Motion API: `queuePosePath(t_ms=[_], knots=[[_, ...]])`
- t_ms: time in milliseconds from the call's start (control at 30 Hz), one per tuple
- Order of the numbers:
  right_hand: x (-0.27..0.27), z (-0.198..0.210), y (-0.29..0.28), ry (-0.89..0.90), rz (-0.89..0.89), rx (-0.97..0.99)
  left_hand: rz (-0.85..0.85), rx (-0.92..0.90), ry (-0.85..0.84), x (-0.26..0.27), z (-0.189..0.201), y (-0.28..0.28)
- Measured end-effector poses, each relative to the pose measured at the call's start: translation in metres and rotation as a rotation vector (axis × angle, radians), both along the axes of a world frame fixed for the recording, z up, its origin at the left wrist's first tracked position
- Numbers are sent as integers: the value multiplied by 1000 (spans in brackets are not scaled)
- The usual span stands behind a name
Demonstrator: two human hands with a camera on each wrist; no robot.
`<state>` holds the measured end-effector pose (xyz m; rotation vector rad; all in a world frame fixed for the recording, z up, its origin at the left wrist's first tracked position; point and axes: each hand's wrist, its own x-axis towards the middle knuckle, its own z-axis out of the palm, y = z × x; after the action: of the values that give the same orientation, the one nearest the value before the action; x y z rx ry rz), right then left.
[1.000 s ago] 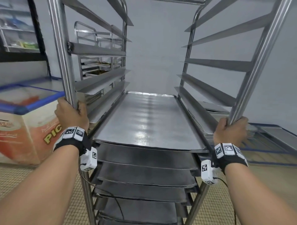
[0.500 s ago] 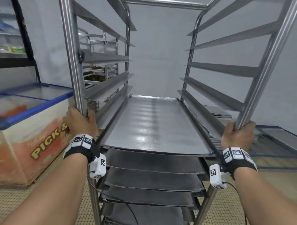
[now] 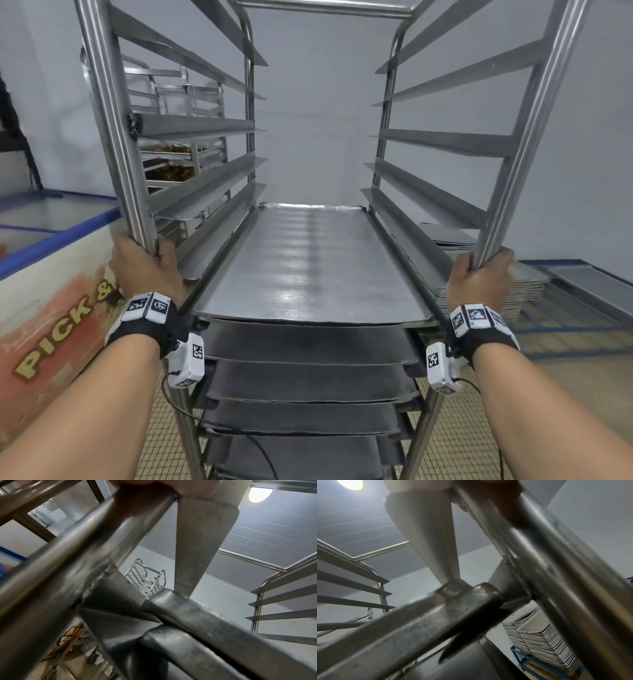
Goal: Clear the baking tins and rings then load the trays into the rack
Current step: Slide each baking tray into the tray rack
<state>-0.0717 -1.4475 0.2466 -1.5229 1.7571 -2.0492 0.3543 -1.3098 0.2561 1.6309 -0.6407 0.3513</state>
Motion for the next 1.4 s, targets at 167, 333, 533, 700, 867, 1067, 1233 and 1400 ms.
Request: queuePosePath(t_ms=[167, 333, 533, 700, 867, 1067, 1233, 1400], knots=[[6, 0, -61, 19, 38, -21, -5, -18, 40, -1, 5, -52], [18, 1, -121, 12, 69, -19, 12, 8, 47, 5, 5, -100], [35, -2, -194, -7, 94, -65, 44, 19, 84, 11, 8, -163], [51, -3, -252, -16, 97, -56, 58, -15, 67, 28, 3, -217], [65, -2, -304, -16, 87, -42, 87, 0, 39, 47, -4, -269], [84, -1, -375, -1, 87, 5, 88, 8, 96, 64, -3, -341], [110, 1, -428, -20, 68, 36, 91, -10, 12, 96, -6, -403], [133, 1, -484, -34, 39, 59, 70, -15, -27, 123, -9, -461]])
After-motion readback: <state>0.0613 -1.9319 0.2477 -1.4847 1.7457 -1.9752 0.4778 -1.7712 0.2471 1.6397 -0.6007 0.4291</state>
